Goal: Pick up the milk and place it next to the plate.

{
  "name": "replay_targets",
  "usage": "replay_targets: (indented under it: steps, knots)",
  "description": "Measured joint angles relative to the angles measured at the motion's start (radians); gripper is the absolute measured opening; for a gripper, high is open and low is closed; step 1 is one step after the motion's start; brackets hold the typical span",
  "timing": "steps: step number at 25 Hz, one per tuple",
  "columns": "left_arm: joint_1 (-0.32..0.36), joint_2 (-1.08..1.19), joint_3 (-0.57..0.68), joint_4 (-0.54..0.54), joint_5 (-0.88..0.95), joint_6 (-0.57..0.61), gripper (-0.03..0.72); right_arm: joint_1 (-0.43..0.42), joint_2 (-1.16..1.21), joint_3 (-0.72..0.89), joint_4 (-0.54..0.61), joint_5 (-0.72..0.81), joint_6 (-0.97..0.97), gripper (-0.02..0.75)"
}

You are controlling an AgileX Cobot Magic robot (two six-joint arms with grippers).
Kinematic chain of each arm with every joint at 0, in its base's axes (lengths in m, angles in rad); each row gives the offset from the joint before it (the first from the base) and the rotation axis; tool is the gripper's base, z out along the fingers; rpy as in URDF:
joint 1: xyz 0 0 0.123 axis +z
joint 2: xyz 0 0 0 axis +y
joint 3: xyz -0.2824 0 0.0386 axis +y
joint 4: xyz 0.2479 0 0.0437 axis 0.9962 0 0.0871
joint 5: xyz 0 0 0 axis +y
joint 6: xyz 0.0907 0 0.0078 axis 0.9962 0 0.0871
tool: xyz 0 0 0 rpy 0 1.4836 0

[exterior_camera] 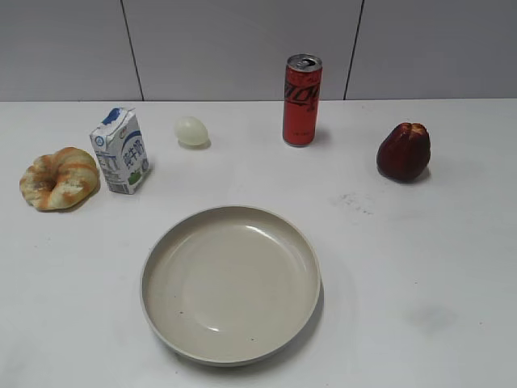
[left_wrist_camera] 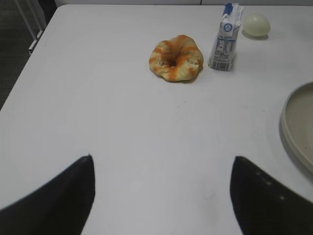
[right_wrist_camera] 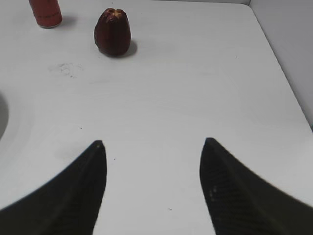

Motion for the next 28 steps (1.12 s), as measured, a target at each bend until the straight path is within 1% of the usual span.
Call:
replay_targets:
  steps: [13, 16, 19, 21, 24, 26, 28]
  knots:
    - [0.000, 0.002, 0.000, 0.000, -0.001, 0.000, 0.627, 0.000, 0.000, 0.000, 0.000, 0.000, 0.000, 0.459]
    - [0.000, 0.039, -0.008, 0.000, -0.014, 0.000, 0.619, 0.000, 0.000, 0.000, 0.000, 0.000, 0.000, 0.459]
    - [0.000, 0.138, -0.021, 0.004, -0.123, 0.000, 0.615, 0.000, 0.000, 0.000, 0.000, 0.000, 0.000, 0.459]
    - [0.000, 0.234, -0.026, 0.007, -0.258, 0.000, 0.615, 0.000, 0.000, 0.000, 0.000, 0.000, 0.000, 0.459]
    - [0.000, 0.441, -0.032, -0.005, -0.446, 0.000, 0.615, 0.000, 0.000, 0.000, 0.000, 0.000, 0.000, 0.459]
    - [0.000, 0.595, -0.070, -0.030, -0.522, 0.000, 0.614, 0.000, 0.000, 0.000, 0.000, 0.000, 0.000, 0.459]
    - [-0.011, 0.758, -0.138, -0.039, -0.556, 0.000, 0.613, 0.000, 0.000, 0.000, 0.000, 0.000, 0.000, 0.459]
